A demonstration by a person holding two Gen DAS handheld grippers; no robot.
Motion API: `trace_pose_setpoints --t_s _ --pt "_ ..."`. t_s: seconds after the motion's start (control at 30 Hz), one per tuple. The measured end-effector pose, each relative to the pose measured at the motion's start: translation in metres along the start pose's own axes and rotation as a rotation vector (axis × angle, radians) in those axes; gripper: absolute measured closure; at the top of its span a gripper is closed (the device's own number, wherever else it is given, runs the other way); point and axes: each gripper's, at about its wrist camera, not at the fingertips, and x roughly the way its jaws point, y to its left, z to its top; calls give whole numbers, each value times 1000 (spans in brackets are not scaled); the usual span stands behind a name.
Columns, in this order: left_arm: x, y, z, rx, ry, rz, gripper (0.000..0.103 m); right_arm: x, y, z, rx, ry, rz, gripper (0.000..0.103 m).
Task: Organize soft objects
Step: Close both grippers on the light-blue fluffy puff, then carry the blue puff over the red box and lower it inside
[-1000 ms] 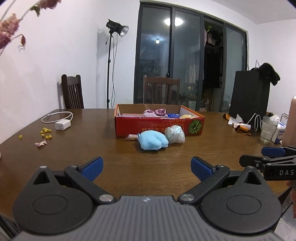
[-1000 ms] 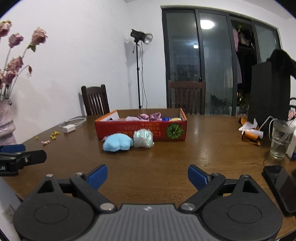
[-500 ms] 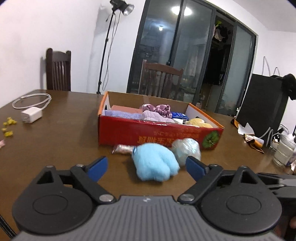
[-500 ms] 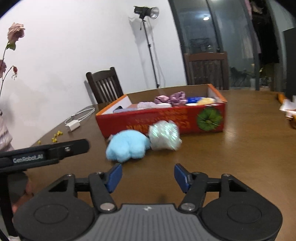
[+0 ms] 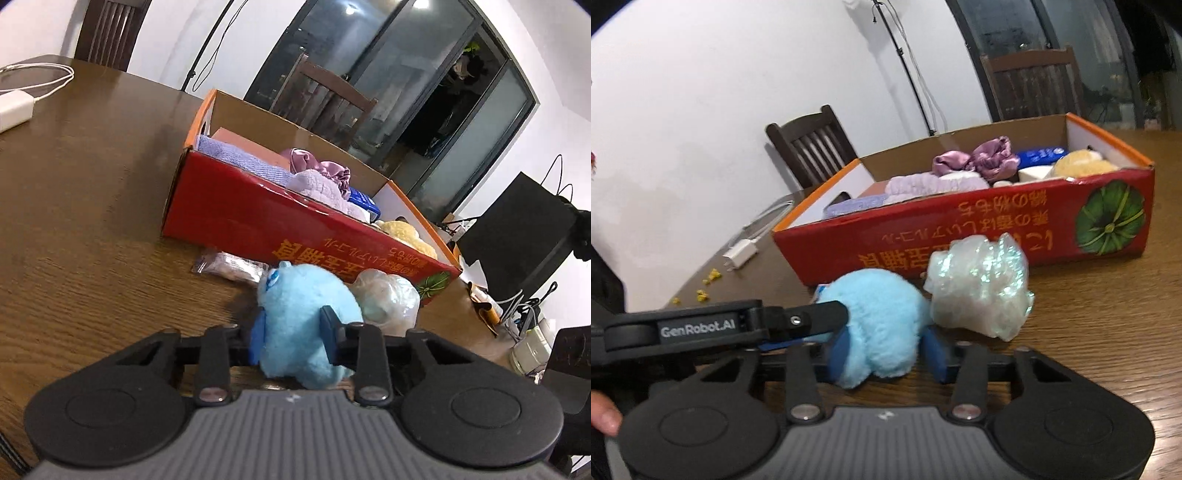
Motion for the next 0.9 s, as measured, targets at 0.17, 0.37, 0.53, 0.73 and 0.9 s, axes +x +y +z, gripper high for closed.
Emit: trace_pose_setpoints --t_s 0.17,0.37,0.53,0.73,0.9 --pt "-11 -14 -10 24 -1 8 73 -10 6 -6 -18 1 -41 82" --pt "-52 -38 -61 27 31 -20 73 -63 11 -46 -2 4 -47 82" --pt "-83 -59 -94 34 49 -53 74 -115 21 -79 -29 -1 -75 82" --pt "-114 -83 -105 78 5 -83 74 -165 32 -92 -51 -58 -94 83" --pt "-123 -99 -105 102 -25 -94 74 -188 34 -90 -63 -106 -94 83"
